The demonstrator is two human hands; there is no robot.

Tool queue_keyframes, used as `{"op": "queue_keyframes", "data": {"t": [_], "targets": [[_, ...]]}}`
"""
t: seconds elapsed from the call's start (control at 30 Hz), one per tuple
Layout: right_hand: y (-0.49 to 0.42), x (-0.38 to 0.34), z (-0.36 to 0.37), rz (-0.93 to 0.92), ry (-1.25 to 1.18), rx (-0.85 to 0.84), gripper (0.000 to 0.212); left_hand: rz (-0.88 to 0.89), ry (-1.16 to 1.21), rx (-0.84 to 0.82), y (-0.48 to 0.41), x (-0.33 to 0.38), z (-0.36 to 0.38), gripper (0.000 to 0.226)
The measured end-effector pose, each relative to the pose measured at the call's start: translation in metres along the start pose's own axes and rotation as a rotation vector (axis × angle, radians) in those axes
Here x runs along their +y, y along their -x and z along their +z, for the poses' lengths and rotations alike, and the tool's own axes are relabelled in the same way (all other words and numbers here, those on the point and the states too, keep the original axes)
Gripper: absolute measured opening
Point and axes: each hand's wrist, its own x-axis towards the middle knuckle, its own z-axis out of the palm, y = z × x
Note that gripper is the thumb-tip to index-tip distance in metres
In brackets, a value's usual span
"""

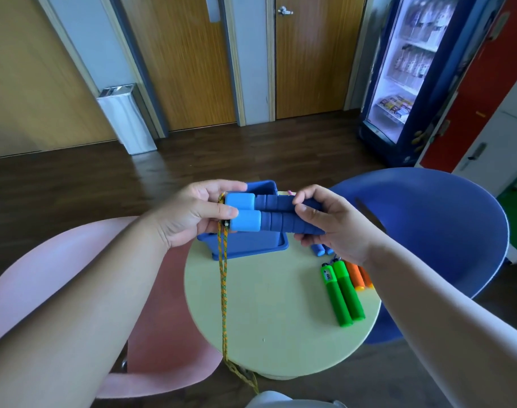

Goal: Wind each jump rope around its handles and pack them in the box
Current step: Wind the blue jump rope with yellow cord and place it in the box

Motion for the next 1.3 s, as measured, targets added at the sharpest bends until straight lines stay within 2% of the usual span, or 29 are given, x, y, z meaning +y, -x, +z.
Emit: {"op": "queue_keyframes", "data": {"t": [0.1,0.23,0.33,0.37,0.47,0.53,0.73,0.77,0.8,0.87,1.0,1.13,1.23,1.3], "targets": [[-0.007,-0.002,0.003,-0.035,-0.073,0.103,0.012,0.078,0.104,0.178,-0.001,-0.013,0.004,0.058],[-0.020,-0.008,0.004,-0.053,-0.162,0.228,0.009,0.126,0.048,0.476,0.003,-0.045,0.020,0.033],[-0.031,-0.011,0.011,-0.067,-0.190,0.272,0.008,0.153,-0.037,0.566,0.009,-0.062,0.040,0.021],[-0.034,-0.012,0.015,-0.070,-0.185,0.273,0.009,0.171,-0.058,0.578,0.010,-0.064,0.046,0.018],[-0.040,-0.014,0.030,-0.076,-0.169,0.241,0.007,0.187,-0.114,0.605,0.007,-0.066,0.061,0.029],[-0.043,-0.013,0.040,-0.076,-0.168,0.228,0.005,0.173,-0.121,0.628,0.006,-0.065,0.067,0.022],[-0.048,-0.009,0.058,-0.067,-0.099,0.250,0.009,0.127,-0.285,0.668,-0.001,-0.064,0.073,0.038],[-0.049,-0.007,0.059,-0.066,-0.084,0.262,0.010,0.100,-0.255,0.654,-0.002,-0.063,0.073,0.043],[-0.050,-0.004,0.060,-0.061,-0.072,0.274,0.011,0.065,-0.185,0.634,-0.002,-0.063,0.073,0.040],[-0.051,0.002,0.062,-0.047,-0.041,0.300,0.010,0.016,0.006,0.587,-0.003,-0.063,0.077,0.017],[-0.049,0.014,0.067,-0.057,-0.093,0.298,0.007,0.013,0.169,0.578,-0.006,-0.064,0.084,0.011],[-0.049,0.027,0.076,-0.119,-0.026,0.331,0.010,0.023,0.129,0.682,-0.009,-0.065,0.093,0.021],[-0.048,0.028,0.076,-0.115,-0.076,0.326,0.013,0.027,-0.069,0.708,-0.006,-0.058,0.100,0.028],[-0.048,0.026,0.075,-0.119,-0.112,0.303,0.011,0.007,-0.114,0.709,-0.005,-0.059,0.097,0.028]]}}
